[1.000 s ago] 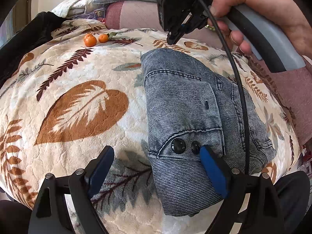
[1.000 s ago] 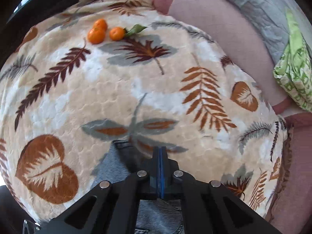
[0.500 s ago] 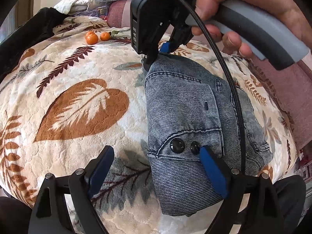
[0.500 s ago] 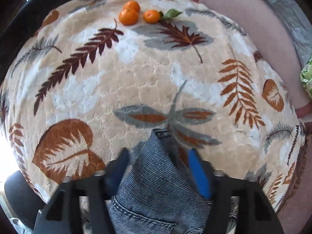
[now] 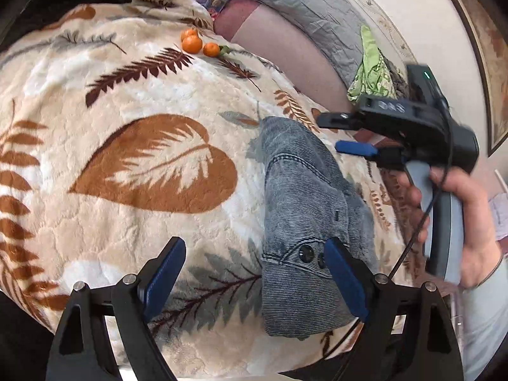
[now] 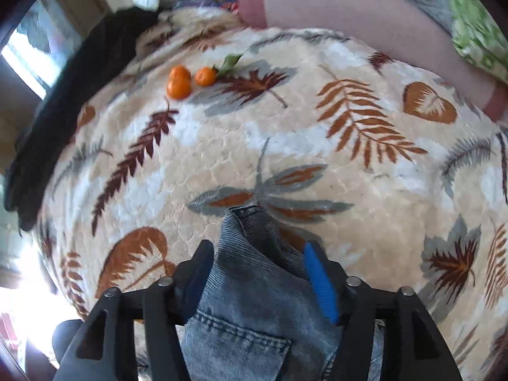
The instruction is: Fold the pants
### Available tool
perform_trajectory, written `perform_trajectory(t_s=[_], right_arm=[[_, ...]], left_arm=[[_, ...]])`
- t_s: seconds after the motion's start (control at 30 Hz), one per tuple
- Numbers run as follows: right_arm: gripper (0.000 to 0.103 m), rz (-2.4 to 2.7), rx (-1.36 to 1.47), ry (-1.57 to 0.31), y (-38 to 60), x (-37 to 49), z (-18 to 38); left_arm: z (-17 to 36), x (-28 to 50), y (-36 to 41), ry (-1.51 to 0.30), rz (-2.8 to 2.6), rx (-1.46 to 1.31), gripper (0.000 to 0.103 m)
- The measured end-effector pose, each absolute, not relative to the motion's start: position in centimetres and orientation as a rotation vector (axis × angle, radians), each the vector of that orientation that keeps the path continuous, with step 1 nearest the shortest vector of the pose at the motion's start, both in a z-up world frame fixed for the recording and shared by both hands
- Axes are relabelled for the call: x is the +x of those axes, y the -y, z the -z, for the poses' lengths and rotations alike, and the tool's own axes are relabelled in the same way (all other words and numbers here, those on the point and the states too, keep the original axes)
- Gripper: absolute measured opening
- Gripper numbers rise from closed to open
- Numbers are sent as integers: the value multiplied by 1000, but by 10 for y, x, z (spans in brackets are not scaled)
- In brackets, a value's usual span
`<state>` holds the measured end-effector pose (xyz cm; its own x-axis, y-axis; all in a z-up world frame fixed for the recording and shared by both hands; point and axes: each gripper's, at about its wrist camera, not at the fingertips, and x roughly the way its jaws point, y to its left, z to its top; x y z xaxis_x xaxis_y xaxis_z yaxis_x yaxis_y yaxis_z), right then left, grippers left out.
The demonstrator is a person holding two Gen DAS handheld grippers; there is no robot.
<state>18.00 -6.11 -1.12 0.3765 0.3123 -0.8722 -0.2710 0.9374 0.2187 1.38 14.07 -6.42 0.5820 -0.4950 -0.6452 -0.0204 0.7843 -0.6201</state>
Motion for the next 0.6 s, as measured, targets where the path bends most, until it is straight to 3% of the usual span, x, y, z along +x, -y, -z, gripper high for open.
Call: perform_trajectory(t_s=[0.1, 0.13, 0.3, 0.6], right_arm=[[67, -385, 261, -1065, 128, 147, 2], [72, -372, 315, -1072, 149, 136, 9], [72, -333, 579, -1143, 246, 90, 60], [74, -472, 694, -1178, 252, 70, 105]], left_arm=[[67, 20, -137, -970, 410, -692, 90], [71, 24, -136, -995, 442, -730, 90], [90, 33, -126, -1111, 476, -836, 90], [82, 47, -88, -1197, 460, -705, 89]])
